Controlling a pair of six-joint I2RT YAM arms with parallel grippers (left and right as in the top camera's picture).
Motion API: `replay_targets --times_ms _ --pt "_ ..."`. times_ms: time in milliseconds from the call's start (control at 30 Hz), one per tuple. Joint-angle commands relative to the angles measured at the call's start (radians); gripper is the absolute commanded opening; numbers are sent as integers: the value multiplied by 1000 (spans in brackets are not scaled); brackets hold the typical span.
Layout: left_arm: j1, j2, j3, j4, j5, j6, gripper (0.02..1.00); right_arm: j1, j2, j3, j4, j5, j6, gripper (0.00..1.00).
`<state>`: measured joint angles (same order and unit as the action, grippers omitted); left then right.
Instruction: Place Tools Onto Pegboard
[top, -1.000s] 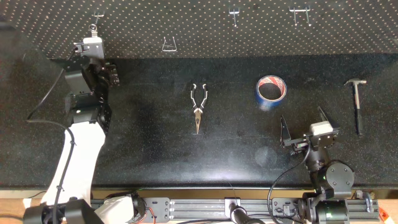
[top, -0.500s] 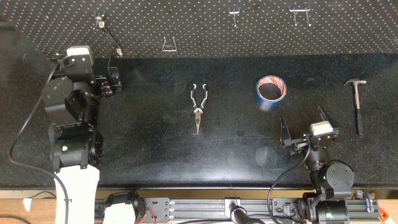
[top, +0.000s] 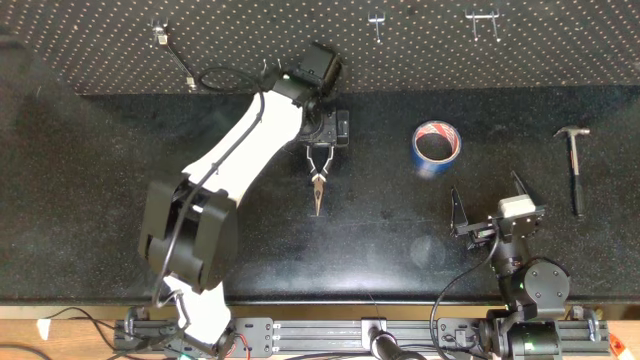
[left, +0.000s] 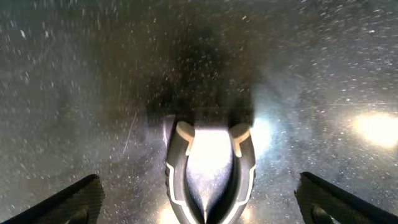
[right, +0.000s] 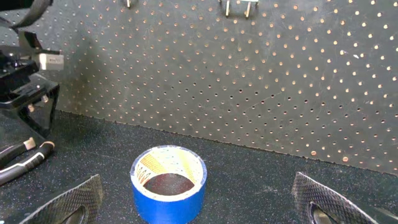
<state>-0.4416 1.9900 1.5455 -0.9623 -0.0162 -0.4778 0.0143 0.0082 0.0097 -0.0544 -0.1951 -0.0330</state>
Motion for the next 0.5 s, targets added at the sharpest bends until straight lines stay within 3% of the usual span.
replay_targets --times_ms 33,133,233,500 --pt "-34 31 31 -7 6 -150 996 3 -7 -6 -2 1 -10 993" --pt "-45 74 31 -7 9 -164 996 3 -7 -6 -2 1 -10 993" --pt "-42 81 31 -21 -29 -101 996 3 -7 -6 -2 1 -10 993" --pt "-42 128 31 -11 -16 1 996 3 -7 -6 -2 1 -10 993"
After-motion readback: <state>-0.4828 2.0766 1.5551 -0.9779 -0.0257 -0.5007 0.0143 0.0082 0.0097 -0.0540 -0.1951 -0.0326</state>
